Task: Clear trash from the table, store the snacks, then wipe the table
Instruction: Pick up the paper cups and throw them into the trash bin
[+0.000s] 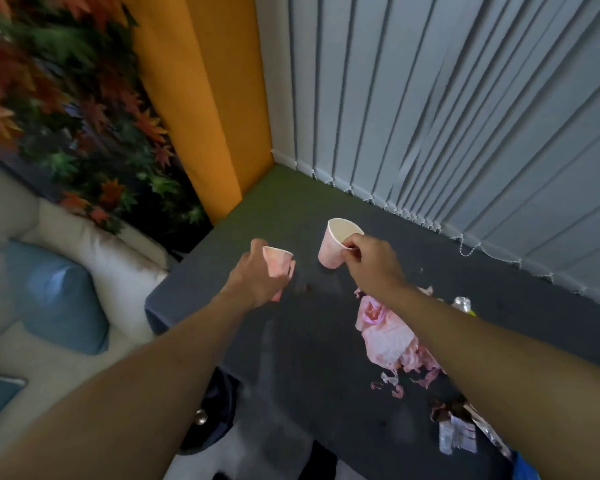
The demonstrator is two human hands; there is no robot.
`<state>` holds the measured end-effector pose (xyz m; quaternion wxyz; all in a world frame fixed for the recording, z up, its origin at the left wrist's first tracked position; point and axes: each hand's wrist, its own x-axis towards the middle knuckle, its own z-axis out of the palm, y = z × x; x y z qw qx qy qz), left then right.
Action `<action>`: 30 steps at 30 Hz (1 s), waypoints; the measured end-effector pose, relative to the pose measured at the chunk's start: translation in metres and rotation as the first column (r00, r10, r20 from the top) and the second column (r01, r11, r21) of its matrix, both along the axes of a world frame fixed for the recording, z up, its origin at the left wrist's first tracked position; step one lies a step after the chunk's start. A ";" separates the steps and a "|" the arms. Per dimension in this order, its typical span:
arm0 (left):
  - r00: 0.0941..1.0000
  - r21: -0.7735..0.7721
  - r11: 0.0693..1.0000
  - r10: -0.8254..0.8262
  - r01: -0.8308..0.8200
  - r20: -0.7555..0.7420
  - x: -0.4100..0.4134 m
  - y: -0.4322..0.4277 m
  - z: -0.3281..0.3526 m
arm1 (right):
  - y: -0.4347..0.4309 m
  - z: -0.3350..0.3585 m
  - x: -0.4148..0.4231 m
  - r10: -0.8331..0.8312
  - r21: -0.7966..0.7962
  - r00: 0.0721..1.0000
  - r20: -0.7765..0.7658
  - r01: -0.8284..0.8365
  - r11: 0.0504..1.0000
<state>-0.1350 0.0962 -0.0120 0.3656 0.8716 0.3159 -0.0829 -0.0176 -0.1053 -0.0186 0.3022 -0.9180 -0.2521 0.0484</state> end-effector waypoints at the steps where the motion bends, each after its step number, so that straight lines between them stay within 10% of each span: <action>1: 1.000 0.001 1.000 0.026 -0.026 0.002 -0.010 0.009 0.000 | 0.013 0.001 -0.007 0.025 0.003 1.000 -0.005 -0.025 1.000; 30: 0.932 -0.121 0.934 0.310 -0.335 -0.187 -0.304 0.220 -0.135 | 0.259 -0.113 -0.285 0.348 -0.062 0.926 -0.147 -0.360 0.931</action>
